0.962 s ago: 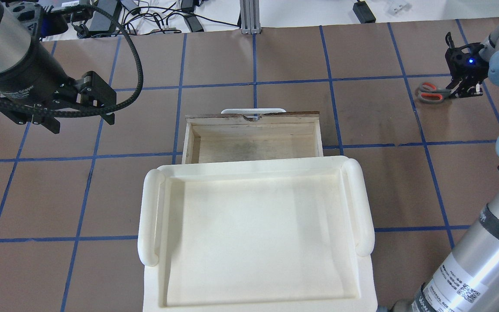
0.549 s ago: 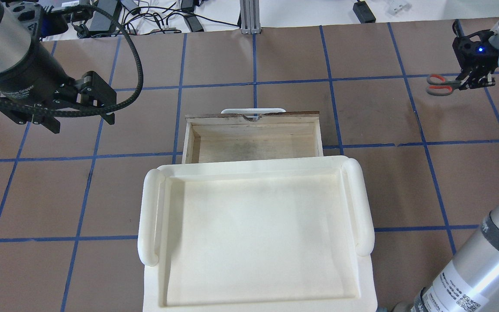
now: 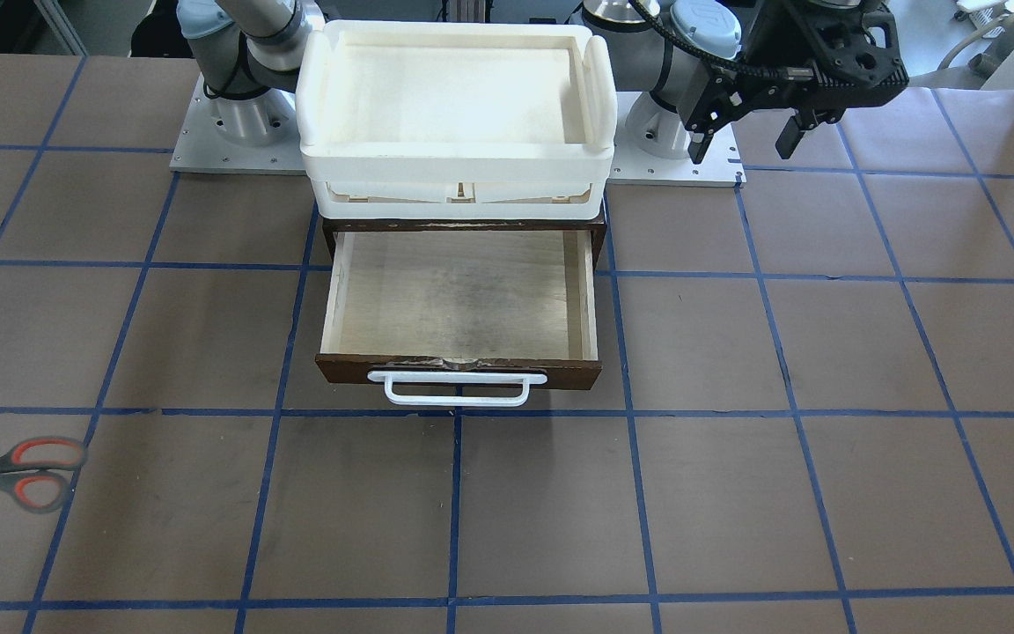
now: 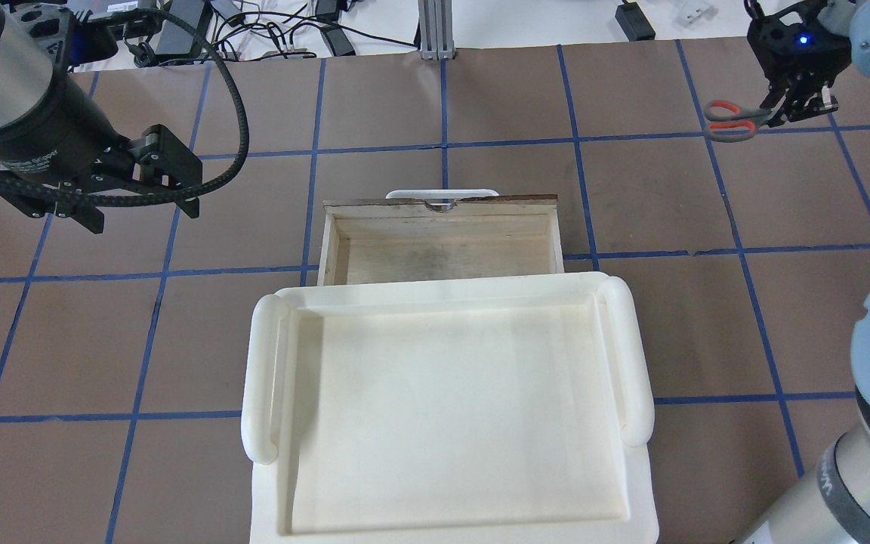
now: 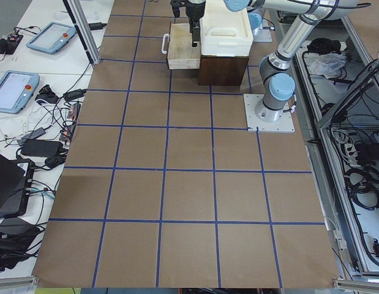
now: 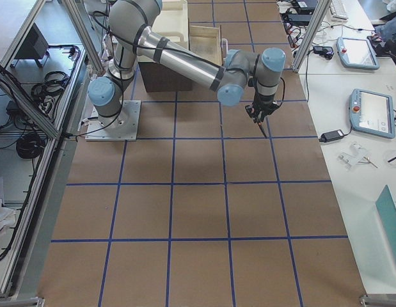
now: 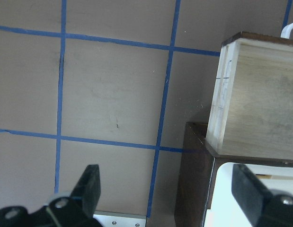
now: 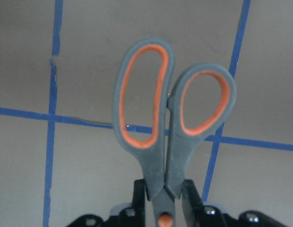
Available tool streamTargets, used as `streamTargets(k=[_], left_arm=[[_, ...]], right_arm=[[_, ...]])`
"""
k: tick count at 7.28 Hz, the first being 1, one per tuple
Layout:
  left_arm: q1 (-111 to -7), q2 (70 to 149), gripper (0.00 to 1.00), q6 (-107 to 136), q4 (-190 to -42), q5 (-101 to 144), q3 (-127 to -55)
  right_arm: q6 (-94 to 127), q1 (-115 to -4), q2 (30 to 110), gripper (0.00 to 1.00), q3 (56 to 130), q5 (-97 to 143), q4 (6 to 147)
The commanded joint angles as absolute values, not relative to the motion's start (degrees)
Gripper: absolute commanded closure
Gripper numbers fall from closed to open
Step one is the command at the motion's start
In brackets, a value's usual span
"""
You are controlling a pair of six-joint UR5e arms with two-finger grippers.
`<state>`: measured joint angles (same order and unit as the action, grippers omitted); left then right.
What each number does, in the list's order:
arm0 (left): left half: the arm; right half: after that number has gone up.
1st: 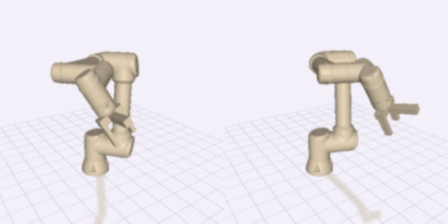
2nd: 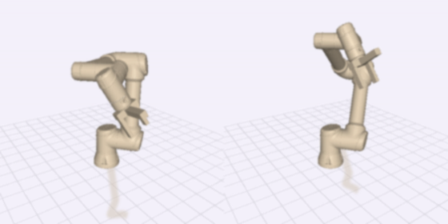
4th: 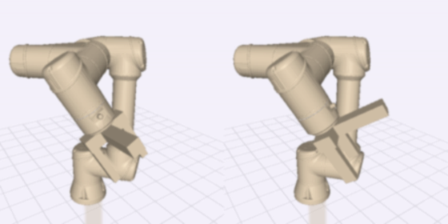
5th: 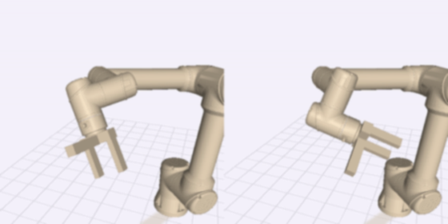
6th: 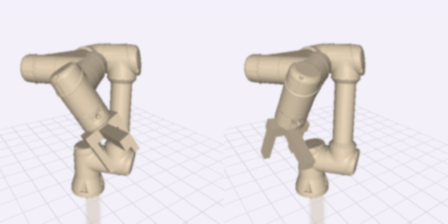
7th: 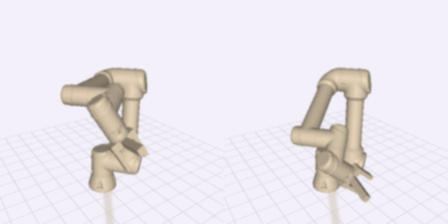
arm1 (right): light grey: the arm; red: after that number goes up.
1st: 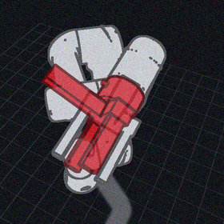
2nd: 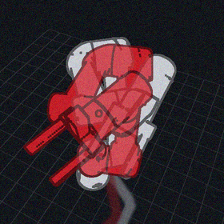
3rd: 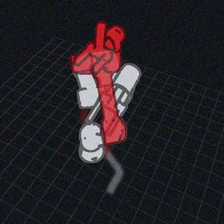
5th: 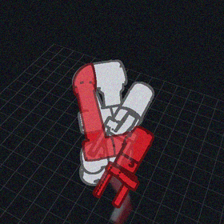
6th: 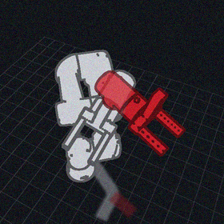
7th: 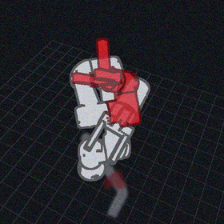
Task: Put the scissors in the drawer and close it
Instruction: 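Carry the scissors with the right gripper over the open drawer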
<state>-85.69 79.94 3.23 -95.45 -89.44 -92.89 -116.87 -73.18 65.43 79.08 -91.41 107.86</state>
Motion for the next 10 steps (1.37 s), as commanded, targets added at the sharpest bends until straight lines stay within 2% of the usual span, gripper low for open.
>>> streamTargets(k=[1,5,10], left_arm=[[-85.69,79.89,0.00,3.16,-95.54,-89.47,-92.90],[-85.69,79.89,0.00,3.16,-95.54,-89.47,-92.90],[-85.69,79.19,0.00,3.08,-95.71,-89.56,-93.51]], right_arm=[[-110.43,-83.45,71.35,1.00,79.28,-91.14,101.18],[-89.95,-99.28,72.60,1.00,79.54,-90.97,99.06],[-82.91,-106.95,72.77,1.00,84.81,-86.92,99.05]])
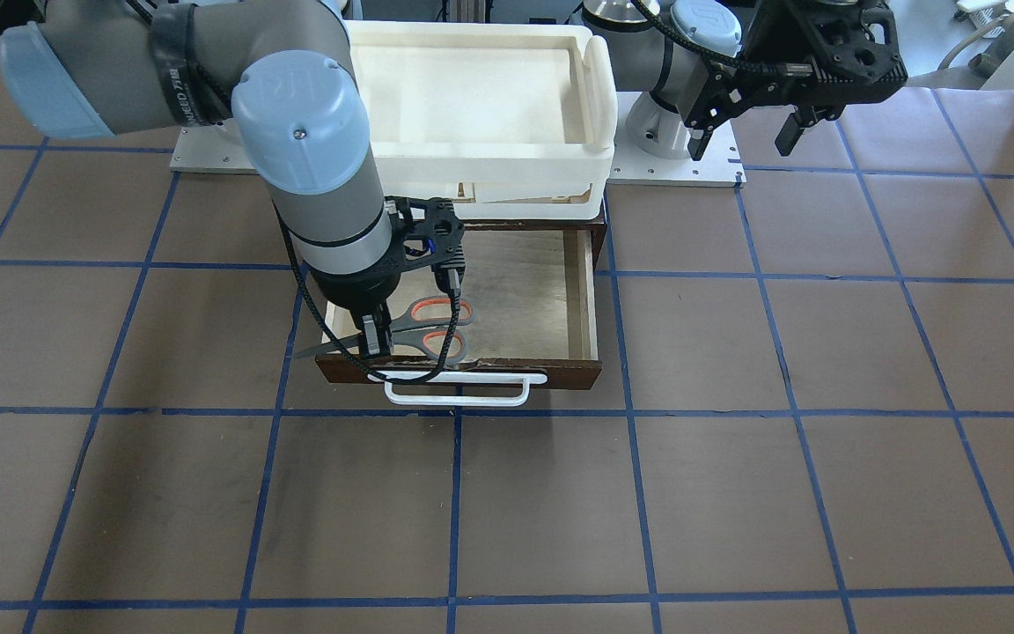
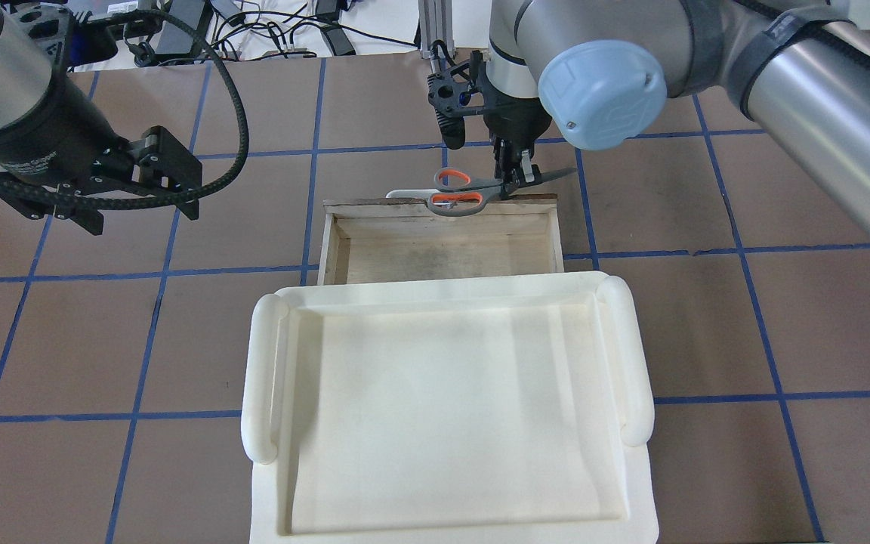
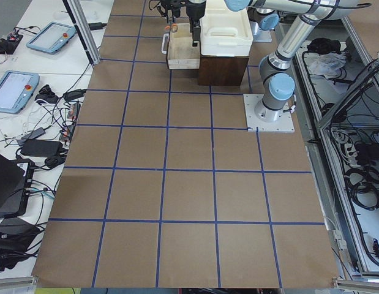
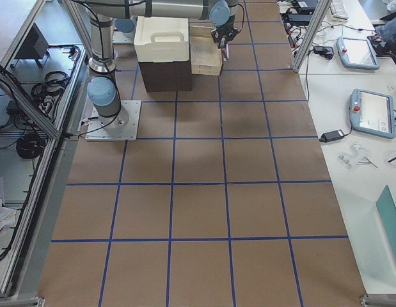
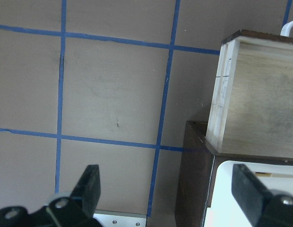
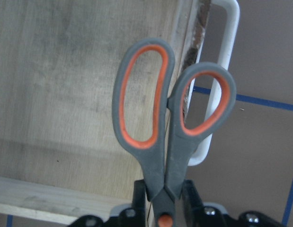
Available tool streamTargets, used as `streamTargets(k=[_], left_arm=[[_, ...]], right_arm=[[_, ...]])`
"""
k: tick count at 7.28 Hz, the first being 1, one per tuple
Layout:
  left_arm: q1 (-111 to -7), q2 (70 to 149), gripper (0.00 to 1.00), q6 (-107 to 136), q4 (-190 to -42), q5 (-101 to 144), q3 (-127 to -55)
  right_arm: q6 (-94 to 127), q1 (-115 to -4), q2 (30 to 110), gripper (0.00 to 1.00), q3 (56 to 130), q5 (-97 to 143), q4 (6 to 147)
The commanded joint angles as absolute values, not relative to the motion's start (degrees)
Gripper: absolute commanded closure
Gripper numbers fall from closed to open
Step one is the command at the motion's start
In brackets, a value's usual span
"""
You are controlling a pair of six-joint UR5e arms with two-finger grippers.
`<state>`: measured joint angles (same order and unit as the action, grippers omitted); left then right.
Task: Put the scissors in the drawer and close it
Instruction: 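Carry the scissors with the right gripper over the open drawer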
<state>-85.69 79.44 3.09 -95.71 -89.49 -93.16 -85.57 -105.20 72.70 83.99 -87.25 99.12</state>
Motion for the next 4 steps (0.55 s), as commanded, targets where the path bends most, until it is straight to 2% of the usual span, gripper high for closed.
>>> streamTargets(k=[1,4], left_arm=[[-85.69,79.02,0.00,3.08,-95.80,-89.65,-93.52],[-85.61,79.01,0.00,2.90,-95.89,-89.56,-93.60]], right_arm=[[-80.62,-109.14,72.77,1.00,84.81,-86.92,99.23],[-75.10,-110.39,72.69,1.00,84.81,-86.49,97.31]])
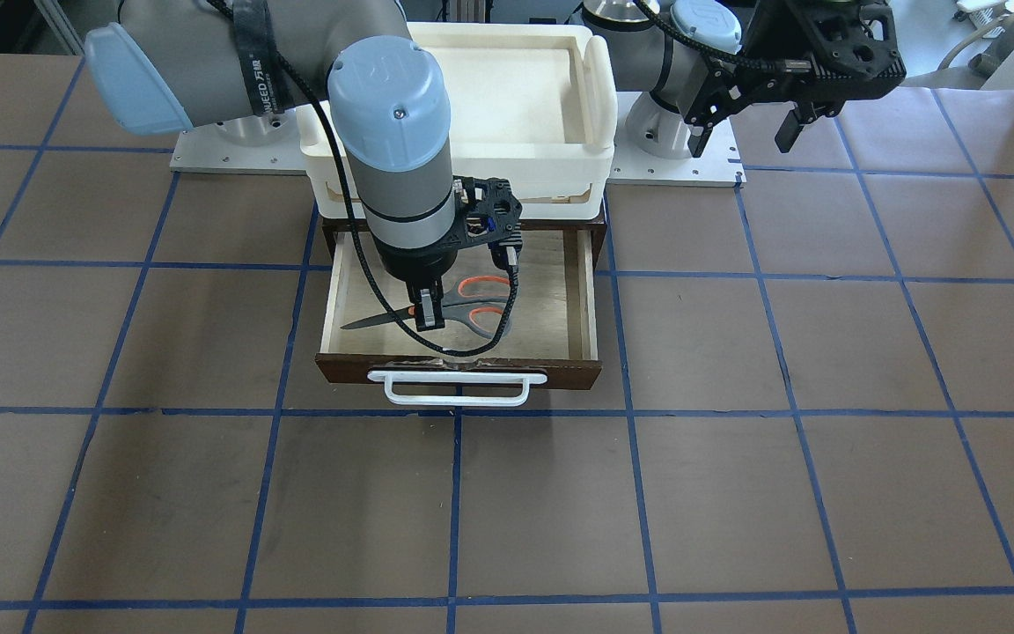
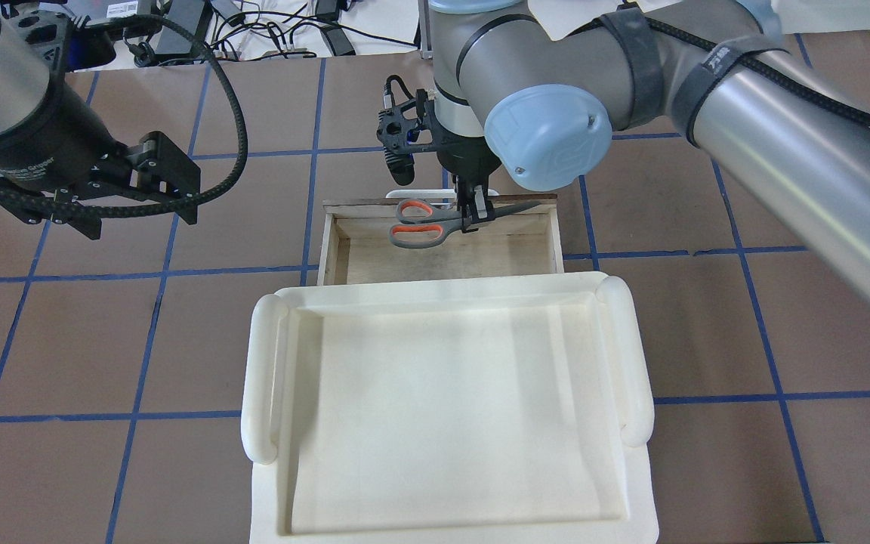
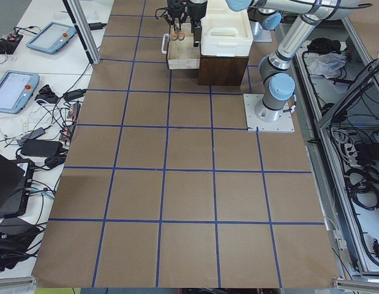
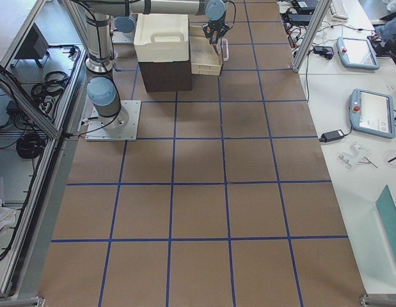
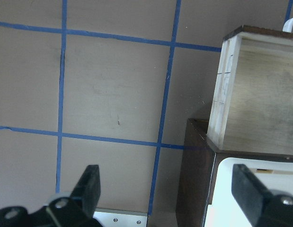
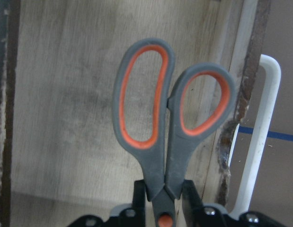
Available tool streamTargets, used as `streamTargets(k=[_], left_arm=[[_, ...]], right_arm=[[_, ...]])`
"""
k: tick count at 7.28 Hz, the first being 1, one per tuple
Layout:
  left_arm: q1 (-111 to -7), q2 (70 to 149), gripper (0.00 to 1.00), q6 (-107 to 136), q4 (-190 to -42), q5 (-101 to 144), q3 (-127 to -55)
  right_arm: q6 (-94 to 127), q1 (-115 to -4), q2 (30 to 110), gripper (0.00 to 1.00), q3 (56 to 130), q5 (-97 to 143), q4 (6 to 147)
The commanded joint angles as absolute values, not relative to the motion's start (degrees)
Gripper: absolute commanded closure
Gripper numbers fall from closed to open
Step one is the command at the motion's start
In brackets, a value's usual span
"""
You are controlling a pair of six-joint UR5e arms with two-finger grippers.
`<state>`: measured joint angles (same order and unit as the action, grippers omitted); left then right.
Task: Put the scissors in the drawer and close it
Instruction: 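Carry the scissors with the right gripper over the open drawer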
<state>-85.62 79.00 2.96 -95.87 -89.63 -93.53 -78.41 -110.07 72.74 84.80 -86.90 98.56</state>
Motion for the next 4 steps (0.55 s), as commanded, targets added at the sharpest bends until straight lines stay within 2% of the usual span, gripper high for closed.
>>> streamTargets(k=[1,4], left_arm=[[-85.61,79.01,0.00,2.99,-95.89,-89.47,-93.60],[-85.61,78.93,0.00,3.08,-95.98,-90.00,-93.60]], right_arm=[[-72.01,-110.48,72.69,1.00,84.90,-85.61,96.60],[-70.49,-110.57,72.42,1.00,85.43,-85.43,95.36]])
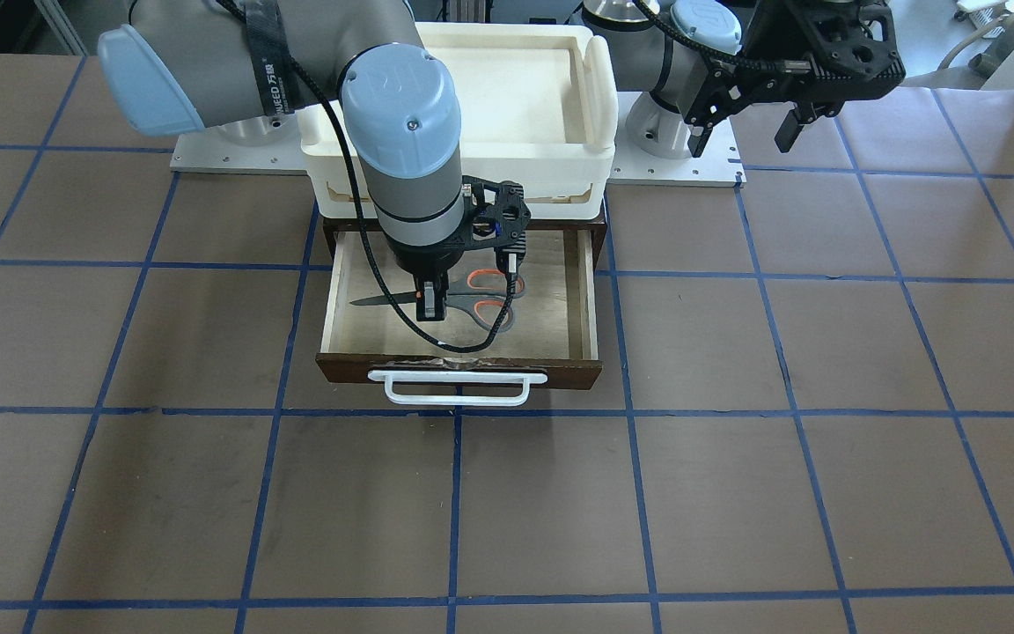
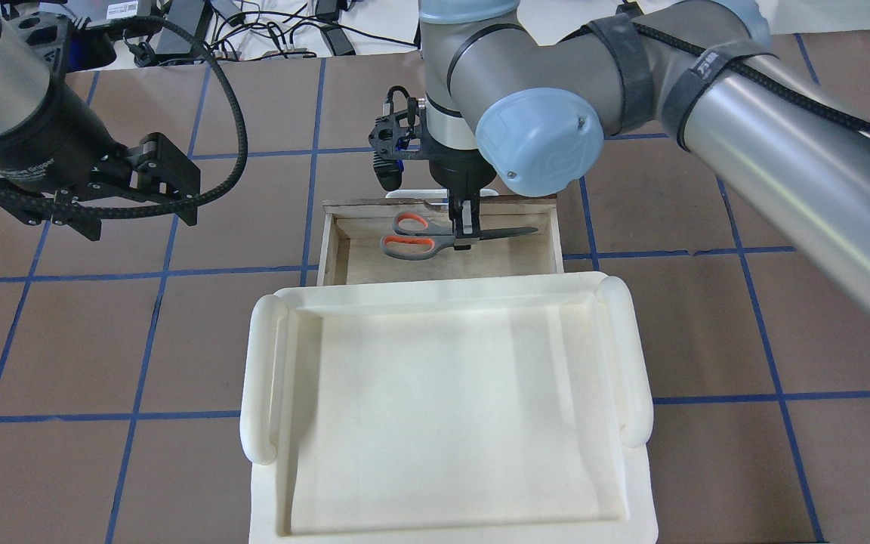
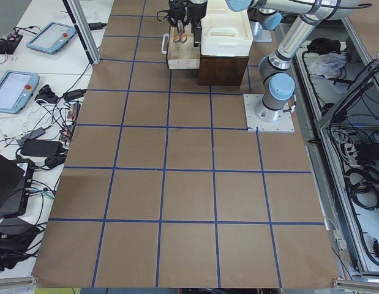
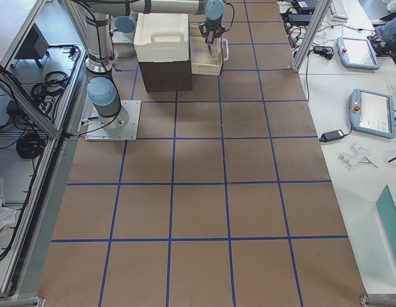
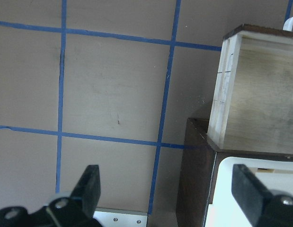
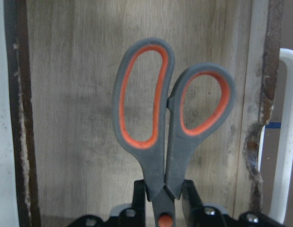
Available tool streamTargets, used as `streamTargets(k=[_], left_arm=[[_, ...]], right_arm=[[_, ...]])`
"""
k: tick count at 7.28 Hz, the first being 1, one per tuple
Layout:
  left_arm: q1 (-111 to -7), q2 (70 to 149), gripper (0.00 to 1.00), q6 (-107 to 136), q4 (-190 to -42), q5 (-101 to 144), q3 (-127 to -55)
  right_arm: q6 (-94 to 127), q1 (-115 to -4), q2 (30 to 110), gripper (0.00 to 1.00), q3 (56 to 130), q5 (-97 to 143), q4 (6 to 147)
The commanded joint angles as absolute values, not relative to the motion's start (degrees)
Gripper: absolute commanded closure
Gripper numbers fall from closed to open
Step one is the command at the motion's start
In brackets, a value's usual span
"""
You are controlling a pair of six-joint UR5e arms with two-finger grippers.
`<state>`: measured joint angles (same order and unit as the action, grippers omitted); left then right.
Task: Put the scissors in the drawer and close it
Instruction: 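Lower the scissors into the drawer and open the right gripper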
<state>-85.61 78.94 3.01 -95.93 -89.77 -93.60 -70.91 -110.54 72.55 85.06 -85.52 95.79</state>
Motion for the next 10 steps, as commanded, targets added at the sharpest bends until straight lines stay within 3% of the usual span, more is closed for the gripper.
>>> streamTargets(k=[1,8,9,10], left_arm=[[-85.69,78.93,0.00,2.99,-95.98,-90.26,-93.60],[-85.69,78.49,0.00,2.90,-95.62,-90.35,-94.22],[-85.69,78.40,0.00,2.90,-95.62,-90.44,-94.22],[-85.69,78.49,0.00,2.90,-95.62,-90.27,-94.22]], right_arm=[[-70.49,-110.57,72.33,1.00,86.39,-85.52,95.45],[-69.17,-111.97,70.05,1.00,87.19,-83.50,96.24],[-69.17,-111.97,70.05,0.93,87.19,-83.32,96.24],[-69.17,-111.97,70.14,0.60,87.19,-83.23,96.15]])
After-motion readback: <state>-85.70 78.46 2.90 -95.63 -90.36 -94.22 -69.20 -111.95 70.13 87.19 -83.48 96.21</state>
